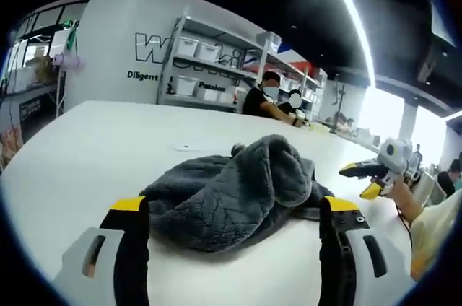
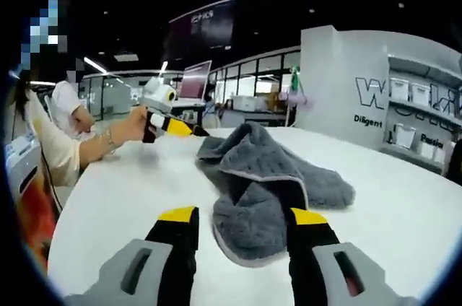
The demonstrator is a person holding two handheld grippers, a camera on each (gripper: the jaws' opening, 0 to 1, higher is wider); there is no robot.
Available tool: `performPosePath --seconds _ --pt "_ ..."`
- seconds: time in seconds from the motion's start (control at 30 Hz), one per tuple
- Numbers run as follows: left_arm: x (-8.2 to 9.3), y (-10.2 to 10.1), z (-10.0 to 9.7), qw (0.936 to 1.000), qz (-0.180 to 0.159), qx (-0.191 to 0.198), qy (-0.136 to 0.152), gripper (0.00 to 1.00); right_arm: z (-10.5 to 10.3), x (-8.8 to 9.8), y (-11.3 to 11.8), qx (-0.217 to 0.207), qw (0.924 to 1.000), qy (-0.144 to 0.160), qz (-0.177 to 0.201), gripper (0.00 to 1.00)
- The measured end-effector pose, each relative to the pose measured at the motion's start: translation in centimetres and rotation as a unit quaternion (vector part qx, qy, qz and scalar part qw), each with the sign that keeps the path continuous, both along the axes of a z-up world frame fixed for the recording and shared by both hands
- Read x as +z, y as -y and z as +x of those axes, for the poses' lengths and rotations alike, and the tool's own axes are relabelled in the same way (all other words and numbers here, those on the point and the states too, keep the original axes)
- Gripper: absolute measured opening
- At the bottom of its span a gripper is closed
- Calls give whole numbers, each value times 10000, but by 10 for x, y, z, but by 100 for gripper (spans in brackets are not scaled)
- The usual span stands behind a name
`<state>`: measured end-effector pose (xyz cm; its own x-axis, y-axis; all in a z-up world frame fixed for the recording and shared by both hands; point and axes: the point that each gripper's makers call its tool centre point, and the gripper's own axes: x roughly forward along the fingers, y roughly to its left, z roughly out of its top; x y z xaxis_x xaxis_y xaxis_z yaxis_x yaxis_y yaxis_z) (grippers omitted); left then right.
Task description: Fold the towel on the table until its edges align and the towel forms a compact rectangular stack.
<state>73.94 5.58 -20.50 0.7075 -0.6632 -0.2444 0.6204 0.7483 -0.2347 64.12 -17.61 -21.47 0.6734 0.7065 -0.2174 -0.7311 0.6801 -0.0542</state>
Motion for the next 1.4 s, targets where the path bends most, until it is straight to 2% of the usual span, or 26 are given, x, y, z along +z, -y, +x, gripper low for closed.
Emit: performPosePath --seconds 0.07,0.3,0.57,0.73,0.83,0.9,1.0,1.2,1.4 --pt "0 1 -1 10000 -13 -34 -11 96 5 -3 4 -131 9999 -47 47 36" --pt "-1 4 -4 9999 -30 -126 -78 96 12 -24 7 -234 9990 -379 1 34" --pt "2 3 -4 9999 -51 -123 -48 96 15 -45 4 -237 9975 -570 -356 30" --pt "3 4 -5 9999 -73 -151 -37 95 18 -56 10 -360 9953 -851 -281 26" --pt "2 4 -5 9999 -57 -145 -44 95 18 -56 10 -410 9952 -833 -299 21" --pt "1 4 -5 9999 -42 -138 -46 95 16 -56 10 -385 9952 -792 -416 13" --pt "0 3 -5 9999 -12 -122 -55 95 14 -57 8 -324 9954 -713 -551 6" --pt "-2 2 -4 9999 39 -115 -75 94 11 -52 6 -241 9960 -575 -647 3" --pt "-3 3 -5 9999 47 -133 -85 94 9 -30 6 -256 9987 -338 -294 2"
